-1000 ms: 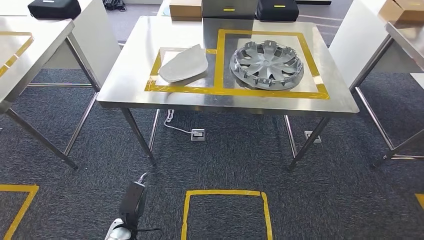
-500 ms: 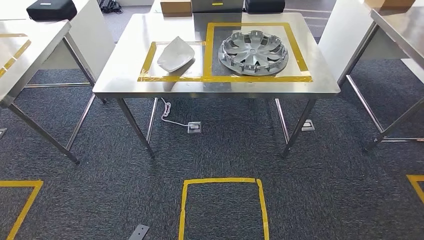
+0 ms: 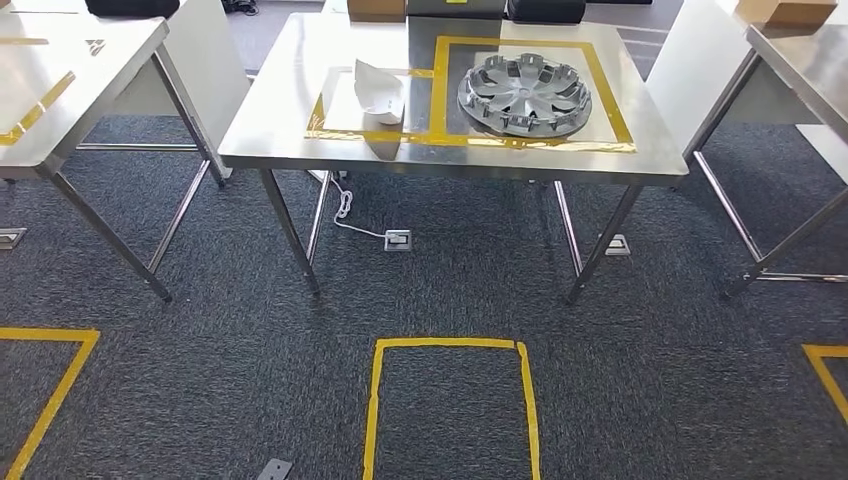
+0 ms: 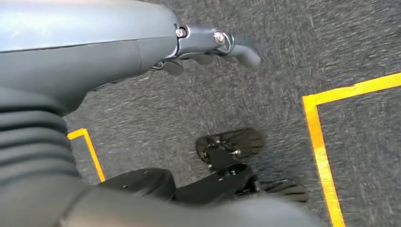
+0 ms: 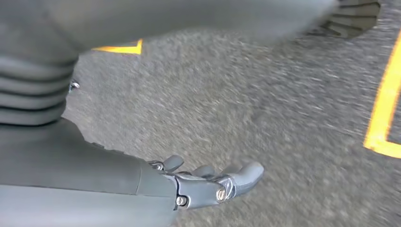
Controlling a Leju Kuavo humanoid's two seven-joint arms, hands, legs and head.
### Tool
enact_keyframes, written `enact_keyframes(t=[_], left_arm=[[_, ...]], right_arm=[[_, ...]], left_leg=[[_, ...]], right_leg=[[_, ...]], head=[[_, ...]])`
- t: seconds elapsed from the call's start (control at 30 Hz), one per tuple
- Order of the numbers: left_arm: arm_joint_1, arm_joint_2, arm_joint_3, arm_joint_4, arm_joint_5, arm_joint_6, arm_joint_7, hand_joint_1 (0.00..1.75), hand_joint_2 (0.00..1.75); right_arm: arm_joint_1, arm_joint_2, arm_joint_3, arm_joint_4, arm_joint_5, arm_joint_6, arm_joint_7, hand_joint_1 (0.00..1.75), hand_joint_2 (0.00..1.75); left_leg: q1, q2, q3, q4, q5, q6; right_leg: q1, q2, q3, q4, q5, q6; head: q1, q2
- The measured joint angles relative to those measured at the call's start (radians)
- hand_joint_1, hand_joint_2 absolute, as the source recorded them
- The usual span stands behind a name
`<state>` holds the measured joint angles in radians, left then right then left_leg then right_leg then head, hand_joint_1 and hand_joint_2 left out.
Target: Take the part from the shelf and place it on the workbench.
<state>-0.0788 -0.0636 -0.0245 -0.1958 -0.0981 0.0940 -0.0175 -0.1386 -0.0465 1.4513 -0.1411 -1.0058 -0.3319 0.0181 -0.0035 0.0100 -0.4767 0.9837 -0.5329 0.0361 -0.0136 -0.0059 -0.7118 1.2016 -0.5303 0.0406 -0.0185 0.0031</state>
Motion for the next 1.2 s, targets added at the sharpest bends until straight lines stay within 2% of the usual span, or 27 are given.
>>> enact_keyframes(t=[0.03, 0.07, 0.1, 0.13, 0.17, 0.2, 0.23, 0.3, 0.37, 0.4, 0.47, 0.53, 0.57, 0.6, 0.63, 0.7, 0.77, 0.87, 0.9, 0.93, 0.97, 1.03, 1.07, 1.1, 1.13, 1.2], left_arm=[[0.003, 0.0, 0.0, -0.004, 0.001, -0.003, 0.0, 0.0, 1.75], [0.005, 0.0, 0.0, -0.01, 0.002, -0.005, 0.0, 0.0, 1.31], [0.007, 0.0, 0.0, -0.017, 0.003, -0.007, 0.0, 0.0, 0.87], [0.007, 0.001, 0.0, -0.026, 0.005, -0.009, 0.0, 0.0, 0.44], [0.007, 0.001, 0.0, -0.035, 0.008, -0.01, 0.0, 0.0, 0.0], [0.007, 0.001, 0.0, -0.045, 0.01, -0.012, 0.0, 0.0, 0.0], [0.007, 0.002, 0.0, -0.054, 0.012, -0.013, 0.0, 0.0, 0.0], [0.008, 0.002, 0.001, -0.067, 0.015, -0.017, 0.001, 0.0, 0.0], [0.014, 0.005, 0.002, -0.077, 0.019, -0.021, 0.003, 0.0, 0.0], [0.019, 0.007, 0.002, -0.081, 0.021, -0.023, 0.003, 0.0, 0.0], [0.033, 0.012, 0.003, -0.085, 0.026, -0.026, 0.004, 0.0, 0.0], [0.053, 0.014, 0.003, -0.085, 0.031, -0.03, 0.005, 0.0, 0.0], [0.066, 0.016, 0.003, -0.083, 0.033, -0.031, 0.005, 0.0, 0.0], [0.08, 0.018, 0.003, -0.081, 0.035, -0.033, 0.006, 0.0, 0.0], [0.094, 0.02, 0.003, -0.078, 0.036, -0.034, 0.006, 0.0, 0.0], [0.118, 0.024, 0.003, -0.07, 0.04, -0.038, 0.006, 0.0, 0.0], [0.137, 0.025, 0.003, -0.065, 0.044, -0.042, 0.007, 0.0, 0.0], [0.161, 0.027, 0.004, -0.064, 0.05, -0.047, 0.008, 0.0, 0.0], [0.165, 0.029, 0.004, -0.066, 0.052, -0.048, 0.008, 0.0, 0.0], [0.167, 0.03, 0.004, -0.071, 0.054, -0.05, 0.009, 0.0, 0.0], [0.167, 0.031, 0.004, -0.078, 0.056, -0.052, 0.009, 0.0, 0.0], [0.164, 0.033, 0.004, -0.099, 0.06, -0.055, 0.009, 0.0, 0.0], [0.162, 0.033, 0.004, -0.111, 0.062, -0.057, 0.009, 0.0, 0.0], [0.158, 0.034, 0.004, -0.126, 0.064, -0.059, 0.009, 0.0, 0.0], [0.151, 0.035, 0.005, -0.142, 0.066, -0.06, 0.009, 0.0, 0.0], [0.135, 0.035, 0.005, -0.177, 0.068, -0.063, 0.009, 0.0, 0.0]], right_arm=[[0.009, 0.001, -0.023, 0.0, 0.019, 0.007, 0.0, 0.0, 1.75], [0.018, 0.001, -0.045, 0.0, 0.038, 0.013, 0.0, 0.0, 1.75], [0.029, 0.001, -0.068, 0.0, 0.058, 0.02, 0.0, 0.0, 1.75], [0.039, 0.001, -0.092, 0.0, 0.078, 0.027, 0.0, 0.0, 1.75], [0.049, 0.001, -0.117, 0.0, 0.099, 0.034, 0.0, 0.0, 1.75], [0.058, 0.001, -0.144, 0.0, 0.121, 0.041, 0.0, 0.0, 1.75], [0.067, 0.001, -0.171, 0.0, 0.141, 0.047, 0.0, 0.0, 1.75], [0.084, 0.002, -0.226, 0.0, 0.183, 0.061, -0.001, 0.0, 1.75], [0.1, 0.005, -0.285, -0.004, 0.225, 0.075, -0.002, 0.0, 1.75], [0.105, 0.007, -0.316, -0.007, 0.247, 0.083, -0.002, 0.0, 1.75], [0.109, 0.011, -0.375, -0.019, 0.29, 0.097, -0.004, 0.0, 1.75], [0.11, 0.014, -0.434, -0.038, 0.331, 0.111, -0.005, 0.0, 1.75], [0.11, 0.016, -0.462, -0.05, 0.351, 0.117, -0.005, 0.0, 1.75], [0.11, 0.018, -0.491, -0.063, 0.371, 0.124, -0.006, 0.0, 1.75], [0.109, 0.02, -0.518, -0.078, 0.39, 0.13, -0.006, 0.0, 1.75], [0.106, 0.022, -0.573, -0.109, 0.429, 0.143, -0.008, 0.0, 1.75], [0.103, 0.023, -0.634, -0.135, 0.469, 0.155, -0.009, 0.0, 1.75], [0.111, 0.023, -0.725, -0.161, 0.529, 0.176, -0.009, 0.0, 1.75], [0.118, 0.024, -0.755, -0.166, 0.55, 0.183, -0.009, 0.0, 1.75], [0.127, 0.024, -0.785, -0.169, 0.571, 0.19, -0.009, 0.0, 1.75], [0.139, 0.025, -0.815, -0.17, 0.59, 0.198, -0.01, 0.0, 1.75], [0.155, 0.026, -0.872, -0.17, 0.626, 0.211, -0.013, 0.0, 1.75], [0.162, 0.026, -0.897, -0.169, 0.642, 0.217, -0.015, 0.0, 1.75], [0.168, 0.027, -0.921, -0.167, 0.658, 0.222, -0.015, 0.0, 1.75], [0.175, 0.028, -0.944, -0.163, 0.674, 0.228, -0.016, 0.0, 1.75], [0.197, 0.029, -0.988, -0.151, 0.706, 0.236, -0.015, 0.0, 1.75]], left_leg=[[-0.002, 0.0, -0.009, 0.003, 0.005, 0.001], [-0.003, 0.0, -0.016, 0.006, 0.008, 0.001], [-0.004, 0.0, -0.022, 0.01, 0.01, 0.0], [-0.004, -0.001, -0.026, 0.015, 0.011, -0.001], [-0.004, -0.001, -0.028, 0.018, 0.011, -0.003], [-0.005, 0.0, -0.031, 0.022, 0.011, -0.005], [-0.006, 0.0, -0.035, 0.024, 0.011, -0.009], [-0.006, 0.002, -0.042, 0.026, 0.014, -0.019], [-0.006, 0.001, -0.044, 0.028, 0.012, -0.03], [-0.006, -0.001, -0.05, 0.041, 0.001, -0.036], [-0.002, -0.005, -0.088, 0.126, -0.051, -0.047], [0.004, -0.006, -0.149, 0.257, -0.107, -0.057], [0.007, -0.006, -0.167, 0.297, -0.115, -0.061], [0.01, -0.006, -0.168, 0.301, -0.104, -0.064], [0.013, -0.006, -0.15, 0.266, -0.076, -0.067], [0.019, -0.006, -0.085, 0.133, -0.013, -0.071], [0.02, -0.009, -0.049, 0.05, 0.011, -0.064], [0.015, -0.011, -0.054, 0.039, 0.016, -0.04], [0.015, -0.01, -0.055, 0.036, 0.02, -0.031], [0.015, -0.009, -0.056, 0.034, 0.024, -0.024], [0.015, -0.007, -0.059, 0.032, 0.028, -0.018], [0.012, -0.003, -0.066, 0.032, 0.032, -0.012], [0.011, 0.0, -0.069, 0.033, 0.033, -0.011], [0.009, 0.004, -0.071, 0.034, 0.034, -0.01], [0.009, 0.006, -0.072, 0.035, 0.035, -0.011], [0.008, 0.006, -0.072, 0.038, 0.037, -0.014]], right_leg=[[0.0, 0.001, -0.017, 0.06, -0.031, 0.001], [0.001, 0.001, -0.02, 0.09, -0.043, 0.0], [0.001, 0.001, -0.002, 0.079, -0.035, -0.002], [0.003, 0.002, 0.035, 0.03, -0.012, -0.005], [0.004, 0.002, 0.081, -0.042, 0.012, -0.01], [0.008, 0.002, 0.121, -0.109, 0.03, -0.016], [0.011, 0.001, 0.147, -0.156, 0.039, -0.022], [0.017, 0.001, 0.158, -0.184, 0.038, -0.031], [0.014, 0.0, 0.159, -0.192, 0.043, -0.041], [0.011, -0.001, 0.16, -0.198, 0.046, -0.048], [0.006, -0.004, 0.16, -0.205, 0.051, -0.057], [0.005, -0.004, 0.158, -0.204, 0.052, -0.059], [0.005, -0.004, 0.158, -0.202, 0.052, -0.059], [0.004, -0.003, 0.157, -0.2, 0.052, -0.059], [0.003, -0.003, 0.157, -0.198, 0.052, -0.057], [0.003, -0.002, 0.155, -0.19, 0.05, -0.048], [0.006, -0.002, 0.15, -0.184, 0.049, -0.034], [0.004, -0.002, 0.145, -0.182, 0.054, -0.015], [0.001, -0.002, 0.14, -0.172, 0.044, -0.01], [0.0, -0.001, 0.128, -0.143, 0.022, -0.006], [-0.001, 0.0, 0.108, -0.094, -0.011, -0.003], [0.0, 0.0, 0.054, 0.037, -0.083, 0.0], [0.001, 0.0, 0.039, 0.083, -0.101, 0.0], [0.002, -0.001, 0.043, 0.094, -0.099, -0.001], [0.003, -0.001, 0.069, 0.063, -0.079, -0.004], [0.006, -0.002, 0.157, -0.075, -0.024, -0.013]], head=[[0.001, 0.0], [0.001, 0.0], [0.001, 0.0], [0.002, 0.0], [0.003, 0.0], [0.003, 0.0], [0.003, 0.0], [0.003, 0.0], [0.003, 0.0], [0.001, 0.0], [-0.004, 0.0], [-0.007, 0.0], [-0.007, 0.0], [-0.007, 0.0], [-0.007, 0.0], [-0.009, 0.0], [-0.01, 0.0], [-0.007, 0.0], [-0.007, 0.0], [-0.005, 0.0], [-0.002, 0.0], [0.003, 0.0], [0.004, 0.0], [0.004, 0.0], [0.005, 0.0], [0.005, 0.0]])
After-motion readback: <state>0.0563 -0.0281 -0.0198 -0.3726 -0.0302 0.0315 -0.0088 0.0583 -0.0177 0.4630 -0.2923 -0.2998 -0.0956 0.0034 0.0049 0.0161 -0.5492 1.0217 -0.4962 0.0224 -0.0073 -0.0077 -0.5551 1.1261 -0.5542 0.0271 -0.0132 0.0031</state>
